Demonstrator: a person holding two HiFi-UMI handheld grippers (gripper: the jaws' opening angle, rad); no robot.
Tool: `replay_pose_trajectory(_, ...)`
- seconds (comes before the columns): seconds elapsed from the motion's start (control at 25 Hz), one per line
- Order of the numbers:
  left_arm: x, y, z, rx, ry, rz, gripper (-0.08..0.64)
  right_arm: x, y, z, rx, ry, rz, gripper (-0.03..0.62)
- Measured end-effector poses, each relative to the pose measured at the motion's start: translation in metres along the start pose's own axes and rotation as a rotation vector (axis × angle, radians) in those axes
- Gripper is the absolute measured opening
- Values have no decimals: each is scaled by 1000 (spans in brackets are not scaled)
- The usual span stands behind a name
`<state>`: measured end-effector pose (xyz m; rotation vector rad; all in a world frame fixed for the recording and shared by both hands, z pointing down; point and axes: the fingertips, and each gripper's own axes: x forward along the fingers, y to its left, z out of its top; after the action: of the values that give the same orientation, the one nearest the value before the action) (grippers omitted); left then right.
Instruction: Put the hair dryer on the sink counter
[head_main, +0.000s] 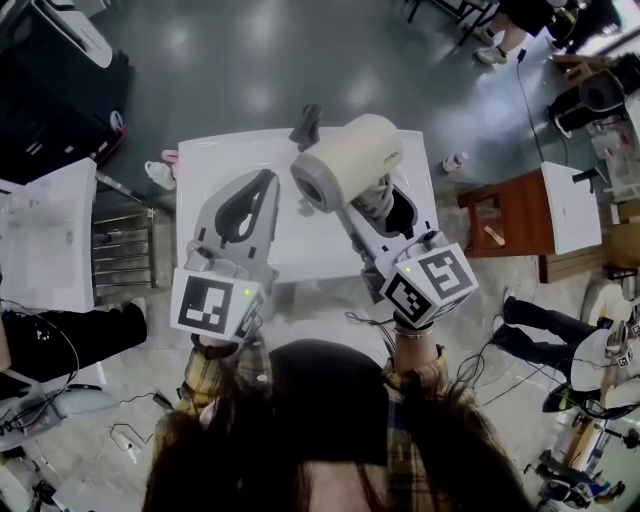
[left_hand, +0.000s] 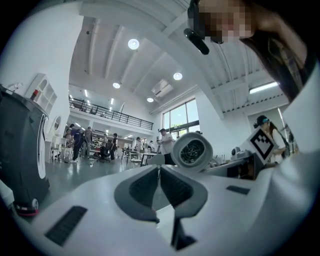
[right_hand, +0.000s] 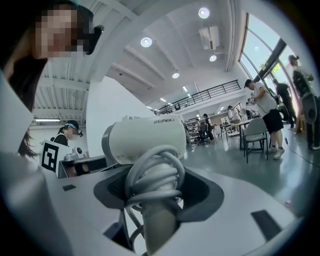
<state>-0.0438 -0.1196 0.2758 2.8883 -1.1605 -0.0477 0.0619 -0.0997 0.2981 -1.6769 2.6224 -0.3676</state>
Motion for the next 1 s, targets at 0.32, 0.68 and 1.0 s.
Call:
replay_pose_trajectory(0.32,53,-2,2,4,-18,46,29,24,-56,19,-29,5,43,273)
replay_pose_trajectory(0.68,69,8,-2,2,19,57,29,36,-80,18,-12,26,28,273)
replay_pose_trajectory(1.0,90,8,-4,7,36,2,29,40,-106,13,-4,38,-51,273)
